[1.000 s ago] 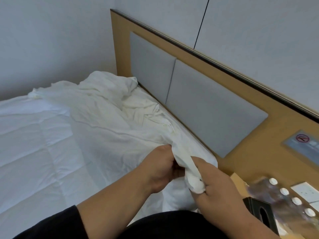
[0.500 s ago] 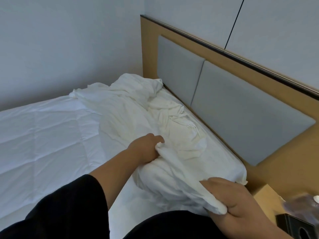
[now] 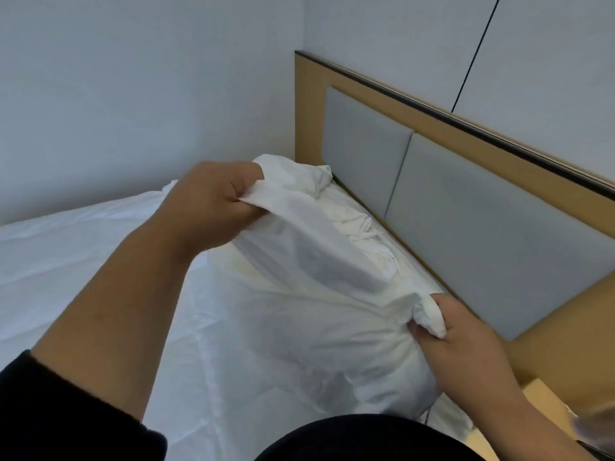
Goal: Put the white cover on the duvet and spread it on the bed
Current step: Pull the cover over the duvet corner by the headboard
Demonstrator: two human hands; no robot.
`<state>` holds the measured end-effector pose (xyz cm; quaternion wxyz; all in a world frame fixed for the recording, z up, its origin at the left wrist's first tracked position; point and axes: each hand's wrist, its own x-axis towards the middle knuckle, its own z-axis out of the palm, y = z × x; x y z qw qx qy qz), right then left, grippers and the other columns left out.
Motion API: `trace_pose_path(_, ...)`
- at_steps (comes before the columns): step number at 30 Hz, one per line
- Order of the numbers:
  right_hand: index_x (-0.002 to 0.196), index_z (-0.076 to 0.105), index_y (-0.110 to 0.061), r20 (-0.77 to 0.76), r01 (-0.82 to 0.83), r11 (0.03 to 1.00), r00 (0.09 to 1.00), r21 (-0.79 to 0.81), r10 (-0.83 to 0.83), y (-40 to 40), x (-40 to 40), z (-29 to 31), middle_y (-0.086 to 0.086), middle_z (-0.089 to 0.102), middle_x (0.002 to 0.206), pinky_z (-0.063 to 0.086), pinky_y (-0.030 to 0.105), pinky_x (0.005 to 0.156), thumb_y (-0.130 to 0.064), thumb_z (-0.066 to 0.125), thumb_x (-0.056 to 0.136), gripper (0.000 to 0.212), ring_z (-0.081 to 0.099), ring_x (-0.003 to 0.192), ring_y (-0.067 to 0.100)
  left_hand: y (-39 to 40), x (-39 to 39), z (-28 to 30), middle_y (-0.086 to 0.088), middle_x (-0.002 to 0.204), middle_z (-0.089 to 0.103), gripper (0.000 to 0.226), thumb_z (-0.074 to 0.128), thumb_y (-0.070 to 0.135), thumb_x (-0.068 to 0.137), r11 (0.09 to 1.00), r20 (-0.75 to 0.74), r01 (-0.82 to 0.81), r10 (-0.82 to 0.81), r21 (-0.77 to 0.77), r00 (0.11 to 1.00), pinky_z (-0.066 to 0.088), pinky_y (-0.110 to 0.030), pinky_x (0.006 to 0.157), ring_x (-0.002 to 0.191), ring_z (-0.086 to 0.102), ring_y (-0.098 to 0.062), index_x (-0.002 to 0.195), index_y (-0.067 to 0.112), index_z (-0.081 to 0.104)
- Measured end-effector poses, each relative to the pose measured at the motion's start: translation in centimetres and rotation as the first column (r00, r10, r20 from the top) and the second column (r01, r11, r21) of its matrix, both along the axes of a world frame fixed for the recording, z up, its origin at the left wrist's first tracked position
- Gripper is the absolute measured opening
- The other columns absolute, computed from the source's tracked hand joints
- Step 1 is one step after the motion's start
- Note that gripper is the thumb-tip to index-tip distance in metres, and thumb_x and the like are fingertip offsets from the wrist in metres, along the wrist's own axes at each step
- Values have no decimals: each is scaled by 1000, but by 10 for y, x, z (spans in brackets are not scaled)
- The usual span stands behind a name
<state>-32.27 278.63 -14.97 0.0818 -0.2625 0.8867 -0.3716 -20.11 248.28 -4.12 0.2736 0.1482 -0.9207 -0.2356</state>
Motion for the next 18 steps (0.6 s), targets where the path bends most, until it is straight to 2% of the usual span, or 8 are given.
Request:
trace_pose_path(5, 84, 57, -24, -158, 134, 988, 977, -71, -144, -15, -47, 8, -8, 61, 81, 40, 30, 62, -26, 53, 97, 13, 58, 76, 12, 38, 72, 25, 5, 58, 50, 44, 54, 69, 69, 933, 137, 60, -12, -354, 991, 38, -32, 41, 56, 48, -11, 68, 25, 48)
trace_pose_path(7, 81, 53, -22, -195, 167, 979, 963, -117, -187, -19, -58, 14, -6, 58, 76, 37, 29, 58, -22, 54, 96, 15, 56, 72, 13, 49, 90, 20, 8, 58, 50, 51, 50, 83, 69, 930, 217, 71, 10, -360, 976, 40, -32, 41, 52, 47, -9, 73, 32, 44)
trace_pose_path(9, 82, 54, -20, -183, 207, 963, 954, -174, -238, -21, -64, 19, -5, 57, 76, 36, 27, 58, -22, 55, 96, 14, 54, 71, 10, 53, 88, 7, 13, 74, 57, 54, 49, 89, 66, 961, 483, 67, 73, -268, 873, 46, -32, 57, 69, 54, -6, 87, 38, 46)
trace_pose_path(10, 84, 55, -20, -170, 228, 953, 950, -198, -262, -21, -67, 21, -6, 57, 77, 36, 29, 58, -23, 56, 96, 13, 53, 71, 11, 53, 82, -10, 16, 83, 59, 56, 54, 86, 67, 980, 652, 80, 60, -183, 756, 48, -31, 68, 80, 56, -5, 98, 40, 47)
trace_pose_path(11, 85, 56, -20, -152, 246, 943, 947, -225, -283, -21, -69, 22, -6, 58, 79, 36, 30, 58, -23, 58, 95, 11, 54, 72, 15, 52, 75, -38, 18, 90, 59, 56, 59, 82, 70, 996, 788, 76, -15, -40, 615, 46, -28, 75, 87, 57, -5, 106, 41, 47)
trace_pose_path(13, 88, 59, -19, -118, 271, 926, 944, -263, -309, -21, -72, 23, -7, 61, 82, 38, 32, 60, -20, 63, 93, 6, 57, 77, 22, 53, 59, -109, 22, 93, 57, 45, 59, 76, 76, 950, 852, -11, -274, 311, 447, 43, -26, 77, 90, 59, -6, 104, 44, 47)
trace_pose_path(15, 88, 60, -18, -105, 252, 930, 952, -266, -288, -21, -70, 24, -7, 60, 81, 39, 28, 59, -12, 65, 90, 8, 55, 75, 19, 58, 53, -179, 16, 112, 59, 48, 42, 80, 83, 893, 834, -56, -392, 446, 389, 43, -32, 90, 111, 59, -16, 110, 40, 49)
trace_pose_path(18, 85, 60, -19, -97, 158, 967, 979, -202, -181, -20, -65, 30, -10, 59, 81, 37, 23, 59, -9, 66, 90, 13, 52, 72, 5, 66, 42, -221, 4, 146, 48, 62, 31, 73, 93, 901, 846, -73, -369, 427, 386, 38, -39, 107, 130, 49, -21, 139, 34, 44)
